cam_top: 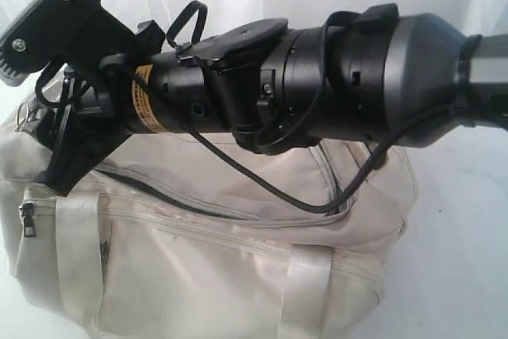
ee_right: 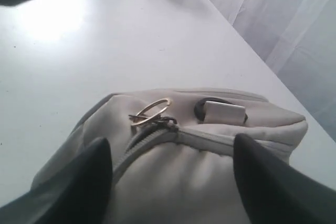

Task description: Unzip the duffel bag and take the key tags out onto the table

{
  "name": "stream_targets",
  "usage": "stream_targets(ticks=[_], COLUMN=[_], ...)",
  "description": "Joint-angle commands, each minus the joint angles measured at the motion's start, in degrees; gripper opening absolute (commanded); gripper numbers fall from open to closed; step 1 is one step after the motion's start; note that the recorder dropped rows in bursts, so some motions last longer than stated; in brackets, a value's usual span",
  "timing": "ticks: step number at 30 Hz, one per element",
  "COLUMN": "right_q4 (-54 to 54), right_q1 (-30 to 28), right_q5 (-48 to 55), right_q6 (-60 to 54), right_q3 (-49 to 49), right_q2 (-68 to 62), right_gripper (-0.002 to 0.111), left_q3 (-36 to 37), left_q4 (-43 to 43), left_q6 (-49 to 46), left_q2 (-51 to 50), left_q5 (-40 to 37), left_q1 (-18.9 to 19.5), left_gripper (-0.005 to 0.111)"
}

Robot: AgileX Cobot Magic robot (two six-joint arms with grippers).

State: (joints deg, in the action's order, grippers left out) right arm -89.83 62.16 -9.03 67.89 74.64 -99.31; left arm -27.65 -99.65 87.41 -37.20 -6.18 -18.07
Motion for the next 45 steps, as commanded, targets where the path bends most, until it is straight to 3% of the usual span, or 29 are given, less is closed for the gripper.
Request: stream_targets(ticks=[1,7,12,25,31,36,38,45], right_q4=[0.4,1.0,4.3,17.6,18.4,18.3,18.3,18.3], right_q1=[0.1,0.1,0.1,0.1,0.1,0.1,0.1,0.1], right_q5=[-0.5,-1.5,-1.4,-3.7,-2.7,-2.8,-1.8,-1.9], right_q6=[-0.2,-0.2,-0.2,0.2,0.2,0.3,0.3,0.3], right_q3=[0.7,3.5,5.1,9.8,11.0,11.2,11.6,11.6], right_q2=[0.1,-0.2,-0.2,-6.6,-8.0,-8.8,-9.2,-10.6], right_gripper=[0.062,0.062,0.062,0.062,0.052,0.052,0.052,0.052], left_q3=[3.5,9.5,11.0,11.1,9.5,8.6,8.6,8.6], left_q4=[-0.3,11.0,11.6,10.9,11.0,11.2,11.7,11.9], left_q6=[-0.2,-0.2,-0.2,-2.3,-2.3,-2.3,-2.3,-2.3], left_q2=[3.9,5.2,5.2,-1.4,-7.4,-10.5,-10.8,-10.8], left_q5=[-2.7,1.3,10.8,10.8,12.5,12.6,12.6,12.6], left_q1=[0.3,0.3,0.3,0.3,0.3,0.3,0.3,0.3], left_gripper=[0.064,0.064,0.064,0.064,0.064,0.063,0.059,0.026])
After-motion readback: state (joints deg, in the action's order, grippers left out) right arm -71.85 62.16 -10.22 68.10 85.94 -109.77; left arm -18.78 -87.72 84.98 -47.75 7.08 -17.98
